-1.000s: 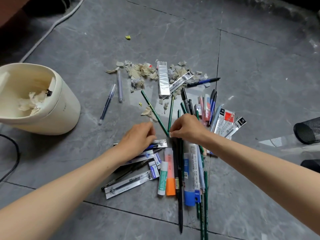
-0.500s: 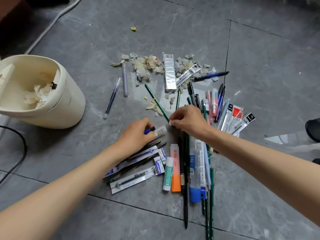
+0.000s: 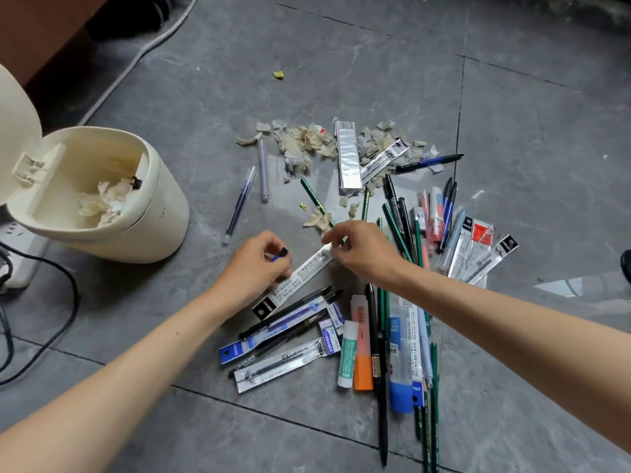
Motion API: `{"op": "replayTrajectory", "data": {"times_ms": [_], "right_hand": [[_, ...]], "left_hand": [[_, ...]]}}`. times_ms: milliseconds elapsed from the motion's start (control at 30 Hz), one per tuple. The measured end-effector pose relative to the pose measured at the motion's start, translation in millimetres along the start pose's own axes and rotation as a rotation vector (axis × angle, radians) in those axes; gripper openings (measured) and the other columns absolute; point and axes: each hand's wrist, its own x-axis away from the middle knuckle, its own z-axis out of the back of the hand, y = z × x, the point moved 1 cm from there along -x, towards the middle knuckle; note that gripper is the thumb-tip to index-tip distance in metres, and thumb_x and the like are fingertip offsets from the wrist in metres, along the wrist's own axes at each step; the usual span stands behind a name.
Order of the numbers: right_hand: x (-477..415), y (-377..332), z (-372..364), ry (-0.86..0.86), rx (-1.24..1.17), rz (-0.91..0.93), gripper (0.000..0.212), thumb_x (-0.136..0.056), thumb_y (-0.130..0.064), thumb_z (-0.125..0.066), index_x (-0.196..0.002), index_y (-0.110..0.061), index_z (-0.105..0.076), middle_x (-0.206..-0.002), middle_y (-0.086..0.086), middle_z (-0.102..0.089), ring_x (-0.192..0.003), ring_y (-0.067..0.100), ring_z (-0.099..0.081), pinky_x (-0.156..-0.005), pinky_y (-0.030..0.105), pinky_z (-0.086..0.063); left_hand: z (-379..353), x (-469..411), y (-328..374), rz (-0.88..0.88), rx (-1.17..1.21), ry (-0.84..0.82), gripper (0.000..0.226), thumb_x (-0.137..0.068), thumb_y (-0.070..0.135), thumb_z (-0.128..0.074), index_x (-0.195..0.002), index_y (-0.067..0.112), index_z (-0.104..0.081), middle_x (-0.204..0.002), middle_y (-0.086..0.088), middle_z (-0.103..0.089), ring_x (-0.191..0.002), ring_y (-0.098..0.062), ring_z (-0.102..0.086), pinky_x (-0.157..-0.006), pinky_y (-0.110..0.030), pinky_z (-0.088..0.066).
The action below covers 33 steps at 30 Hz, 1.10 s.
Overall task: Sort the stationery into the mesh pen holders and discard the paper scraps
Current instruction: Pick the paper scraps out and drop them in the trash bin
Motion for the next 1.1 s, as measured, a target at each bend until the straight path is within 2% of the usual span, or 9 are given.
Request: {"op": "replayTrajectory", "data": {"times_ms": [67, 167, 300, 500, 600, 733, 900, 1000, 1100], "right_hand": [[0.3, -2.2, -5.1, -0.073, 0.136, 0.051, 0.030, -0.086, -0.009, -0.063, -0.115, -0.017, -0.063, -0.106, -0.001, -0.055, -0.091, 0.013, -0.055, -0.078, 0.022, -0.048], [-2.3, -6.5, -13.5, -0.134, 0.378, 0.108, 0.031, -0.084, -0.011, -0.064, -0.112, -0.022, -0.056, -0.106, -0.002, -0.040, -0.085, 0.017, -0.051, -0.062, 0.024, -0.039], [-8.2, -10.7, -15.2, -0.137, 0.519, 0.175, 0.015, -0.082, -0.012, -0.066, -0.097, -0.014, -0.062, -0.113, 0.004, -0.047, -0.078, 0.018, -0.049, -0.058, 0.027, -0.035], [-13.0, -7.0, -10.7, -0.165, 0.540, 0.238, 0.039, -0.084, -0.011, -0.064, -0.119, -0.016, -0.048, -0.114, 0.003, -0.058, -0.095, 0.024, -0.059, -0.065, 0.028, -0.038], [-15.0, -4.0, -10.9, -0.125, 0.621, 0.359, 0.018, -0.088, -0.014, -0.060, -0.106, -0.014, -0.057, -0.104, 0.003, -0.059, -0.081, 0.021, -0.058, -0.057, 0.026, -0.041], [-8.1, -2.8, -8.1, -0.026, 0.686, 0.611, 0.011, -0.076, -0.003, -0.071, -0.075, -0.007, -0.061, -0.070, 0.004, -0.054, -0.052, 0.012, -0.035, -0.038, 0.013, -0.013], [-1.2, -3.1, -2.7, 0.022, 0.618, 0.671, 0.005, -0.078, -0.007, -0.067, -0.076, -0.011, -0.066, -0.069, 0.000, -0.059, -0.062, 0.019, -0.053, -0.041, 0.019, -0.030], [8.9, -3.4, -5.7, -0.064, 0.588, 0.663, 0.010, -0.087, -0.017, -0.061, -0.082, -0.013, -0.068, -0.071, -0.002, -0.062, -0.066, 0.017, -0.055, -0.042, 0.018, -0.030], [14.7, -2.0, -11.2, -0.098, 0.497, 0.523, 0.023, -0.096, -0.028, -0.051, -0.091, -0.011, -0.065, -0.081, 0.001, -0.063, -0.072, 0.017, -0.056, -0.054, 0.027, -0.044]], "left_hand": [[1.7, 1.7, -8.8, -0.049, -0.109, -0.009, 0.015, -0.085, 0.011, -0.065, -0.077, 0.021, -0.056, -0.076, -0.005, -0.063, -0.067, -0.021, -0.060, -0.059, -0.036, -0.050], [2.4, 1.1, -16.3, -0.090, -0.124, 0.036, 0.011, -0.083, 0.017, -0.068, -0.082, 0.025, -0.061, -0.084, -0.005, -0.065, -0.073, -0.017, -0.059, -0.073, -0.035, -0.051], [3.4, -1.5, -17.9, -0.116, -0.133, 0.095, 0.023, -0.082, 0.009, -0.067, -0.100, 0.022, -0.061, -0.105, -0.007, -0.057, -0.091, -0.015, -0.059, -0.083, -0.023, -0.049], [-1.1, 7.1, -13.1, -0.240, -0.442, 0.038, 0.052, -0.082, 0.004, -0.065, -0.129, 0.018, -0.048, -0.116, 0.001, -0.042, -0.104, -0.009, -0.049, -0.092, -0.019, -0.038], [-1.8, 11.1, -13.3, -0.223, -0.493, 0.139, 0.060, -0.082, -0.009, -0.052, -0.135, 0.017, -0.041, -0.113, 0.000, -0.037, -0.101, -0.013, -0.048, -0.087, -0.018, -0.037], [6.2, 10.3, -12.7, -0.249, -0.425, 0.267, 0.054, -0.080, -0.015, -0.045, -0.129, 0.009, -0.048, -0.114, -0.008, -0.039, -0.095, -0.019, -0.052, -0.089, -0.030, -0.046], [12.4, 12.3, -7.0, -0.331, -0.341, 0.242, 0.049, -0.082, -0.012, -0.048, -0.125, 0.011, -0.050, -0.114, -0.002, -0.042, -0.099, -0.009, -0.051, -0.081, -0.017, -0.045], [7.1, 13.3, -7.1, -0.311, -0.279, 0.108, 0.051, -0.080, -0.012, -0.051, -0.124, 0.013, -0.050, -0.106, -0.003, -0.051, -0.094, -0.013, -0.056, -0.081, -0.022, -0.048], [-2.8, 16.2, -11.7, -0.252, -0.321, -0.037, 0.046, -0.084, -0.007, -0.055, -0.123, 0.017, -0.051, -0.105, -0.001, -0.054, -0.094, -0.011, -0.059, -0.079, -0.016, -0.049]]}}
